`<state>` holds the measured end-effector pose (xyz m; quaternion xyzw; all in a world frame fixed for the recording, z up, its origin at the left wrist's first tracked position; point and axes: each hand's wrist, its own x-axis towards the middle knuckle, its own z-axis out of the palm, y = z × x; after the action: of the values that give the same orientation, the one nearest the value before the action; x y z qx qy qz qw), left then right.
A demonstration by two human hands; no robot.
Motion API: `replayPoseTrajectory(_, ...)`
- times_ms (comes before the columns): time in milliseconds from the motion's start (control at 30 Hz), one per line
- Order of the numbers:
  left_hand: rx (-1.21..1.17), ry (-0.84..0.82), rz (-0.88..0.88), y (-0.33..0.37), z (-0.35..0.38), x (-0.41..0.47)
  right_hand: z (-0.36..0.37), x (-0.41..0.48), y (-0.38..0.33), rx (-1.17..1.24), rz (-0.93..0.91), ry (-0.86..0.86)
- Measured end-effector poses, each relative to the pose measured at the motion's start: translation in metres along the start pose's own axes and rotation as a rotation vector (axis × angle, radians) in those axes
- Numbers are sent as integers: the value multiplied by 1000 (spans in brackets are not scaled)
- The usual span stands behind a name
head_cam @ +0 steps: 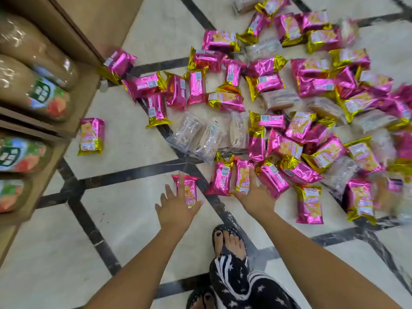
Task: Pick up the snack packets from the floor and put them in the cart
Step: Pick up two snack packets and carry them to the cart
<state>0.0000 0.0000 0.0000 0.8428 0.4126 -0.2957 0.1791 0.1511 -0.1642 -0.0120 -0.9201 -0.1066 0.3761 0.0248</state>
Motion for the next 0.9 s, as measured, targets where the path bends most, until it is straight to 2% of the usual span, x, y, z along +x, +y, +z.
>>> replayPoseTrajectory(233, 1, 71, -52, 6, 60, 47, 46, 49, 10, 69, -13, 75)
replayPoseTrajectory(333, -54, 131, -30, 0, 63, 47, 52, 52, 11, 122, -35, 107)
replayPoseTrajectory(400, -5, 142, 3, -4, 55, 39, 47, 43, 10, 168, -49, 89)
replayPoseTrajectory(633, -83, 87, -40, -22, -32, -47, -11, -44, 2, 218, -129, 51)
replayPoseTrajectory(900, -224, 126, -48, -48, -196, -208, -160, -213, -50, 255, -205, 28)
